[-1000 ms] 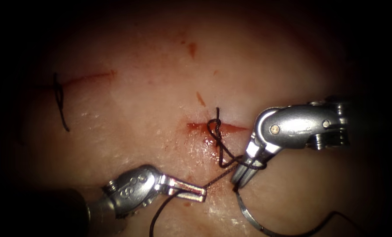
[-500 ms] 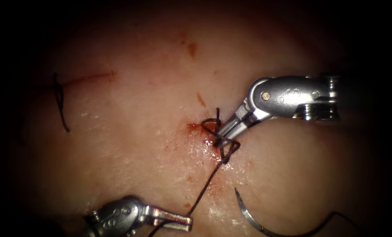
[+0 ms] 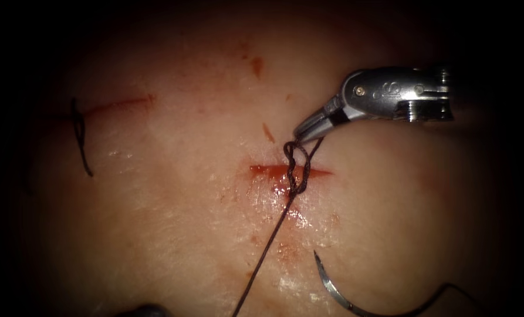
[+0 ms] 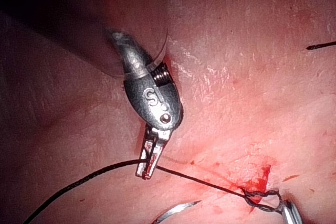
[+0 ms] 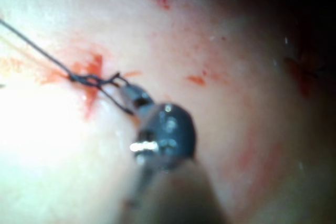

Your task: Wound Closure

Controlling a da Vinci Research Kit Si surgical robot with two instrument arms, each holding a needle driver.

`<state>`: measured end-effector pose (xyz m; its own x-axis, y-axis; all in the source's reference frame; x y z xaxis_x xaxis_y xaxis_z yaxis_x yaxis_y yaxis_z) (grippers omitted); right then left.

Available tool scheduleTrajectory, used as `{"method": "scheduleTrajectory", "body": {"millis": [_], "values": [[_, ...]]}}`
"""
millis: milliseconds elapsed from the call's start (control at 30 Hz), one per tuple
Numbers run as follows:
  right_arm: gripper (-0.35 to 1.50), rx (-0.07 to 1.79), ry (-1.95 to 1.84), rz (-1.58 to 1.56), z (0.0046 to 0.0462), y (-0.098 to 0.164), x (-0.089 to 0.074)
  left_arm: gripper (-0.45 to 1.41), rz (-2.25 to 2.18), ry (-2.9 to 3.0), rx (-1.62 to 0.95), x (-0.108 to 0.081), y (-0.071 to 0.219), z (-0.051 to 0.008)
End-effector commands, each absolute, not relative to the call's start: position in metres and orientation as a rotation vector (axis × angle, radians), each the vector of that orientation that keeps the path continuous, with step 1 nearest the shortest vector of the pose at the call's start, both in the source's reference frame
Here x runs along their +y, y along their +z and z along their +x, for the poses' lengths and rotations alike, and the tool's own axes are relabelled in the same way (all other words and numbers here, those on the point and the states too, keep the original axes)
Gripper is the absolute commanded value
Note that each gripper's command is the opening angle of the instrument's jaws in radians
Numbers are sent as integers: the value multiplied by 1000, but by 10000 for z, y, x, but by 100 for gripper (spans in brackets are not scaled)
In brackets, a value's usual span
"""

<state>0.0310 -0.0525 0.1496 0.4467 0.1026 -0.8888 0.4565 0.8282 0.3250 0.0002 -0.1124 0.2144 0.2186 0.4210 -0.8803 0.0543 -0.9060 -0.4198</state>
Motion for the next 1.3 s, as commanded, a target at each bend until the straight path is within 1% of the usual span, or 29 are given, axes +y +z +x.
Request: {"method": "scheduleTrajectory", "body": {"millis": [33,300,767,1000,1133,1300], "values": [[-35,1103,-235,575,316,1502,-523,-45,-2196,1736,-449,-1136,2150,-4],[-35,1091,-173,531,319,1505,-513,-45,-2181,1736,-440,-1149,2140,9],[-35,1078,-10,443,332,1515,-493,-45,-2165,1730,-434,-1179,2126,9],[-35,1055,38,402,344,1538,-488,-45,-2164,1750,-481,-1190,2111,-4],[-35,1050,51,385,344,1543,-487,-45,-2161,1753,-516,-1212,2092,-3],[-35,1039,90,361,342,1546,-477,-45,-2160,1746,-555,-1242,2083,-16]]}}
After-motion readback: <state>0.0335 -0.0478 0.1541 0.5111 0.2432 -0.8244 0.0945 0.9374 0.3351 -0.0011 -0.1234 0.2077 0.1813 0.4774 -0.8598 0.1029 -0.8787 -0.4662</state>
